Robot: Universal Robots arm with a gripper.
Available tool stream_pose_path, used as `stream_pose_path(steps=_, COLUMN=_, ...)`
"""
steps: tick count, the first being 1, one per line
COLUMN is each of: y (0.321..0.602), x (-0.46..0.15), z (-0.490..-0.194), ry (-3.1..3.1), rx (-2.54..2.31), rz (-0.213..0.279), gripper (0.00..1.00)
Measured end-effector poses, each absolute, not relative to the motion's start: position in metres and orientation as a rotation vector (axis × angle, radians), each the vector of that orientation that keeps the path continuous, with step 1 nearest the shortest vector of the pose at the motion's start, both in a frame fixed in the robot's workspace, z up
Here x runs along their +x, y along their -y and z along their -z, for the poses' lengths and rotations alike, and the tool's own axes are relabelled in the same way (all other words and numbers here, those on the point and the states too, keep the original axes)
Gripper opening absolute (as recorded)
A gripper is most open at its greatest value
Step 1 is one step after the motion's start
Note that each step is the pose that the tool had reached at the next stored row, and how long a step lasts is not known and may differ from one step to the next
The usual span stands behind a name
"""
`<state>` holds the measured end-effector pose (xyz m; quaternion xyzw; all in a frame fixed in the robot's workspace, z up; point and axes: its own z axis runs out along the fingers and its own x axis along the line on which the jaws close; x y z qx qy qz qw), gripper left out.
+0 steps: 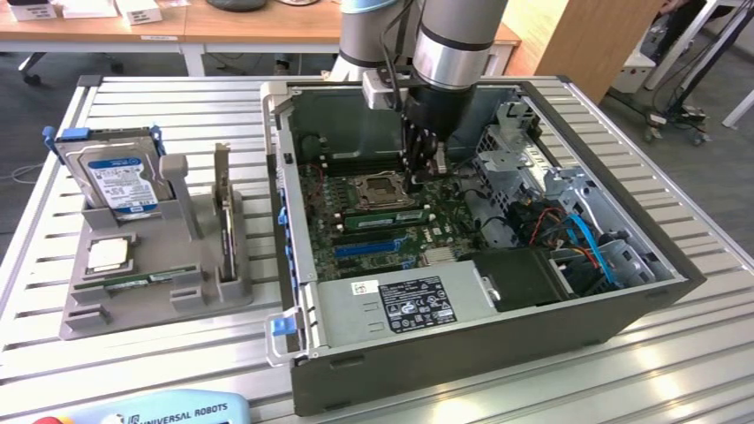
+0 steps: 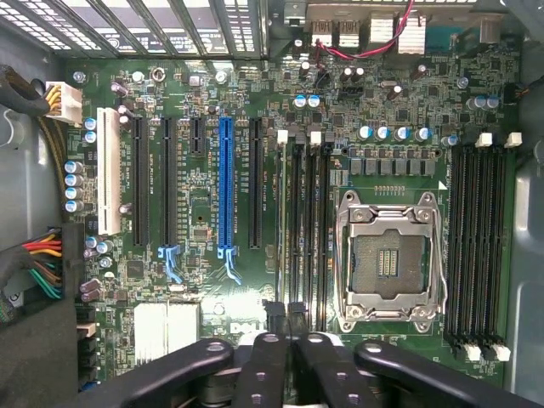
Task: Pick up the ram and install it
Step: 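Press down the ram until it locks into place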
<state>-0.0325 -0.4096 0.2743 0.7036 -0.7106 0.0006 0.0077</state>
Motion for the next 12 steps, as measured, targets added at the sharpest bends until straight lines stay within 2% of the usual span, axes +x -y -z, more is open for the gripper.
stream_pose_path(steps=1, y=0.4095, x=-0.0325, z=-0.2743, ry=2.221, rx=2.200, rz=-0.002, gripper=0.11)
stream_pose_path(steps=2, y=0.4096, x=-0.0325, z=-0.2743, ry=2.221, rx=2.200, rz=-0.002, gripper=0.10)
stream_pose_path(steps=12, y=0.4096, x=-0.0325, z=-0.2743, ry=2.221, rx=2.200, rz=-0.002, gripper=0.10)
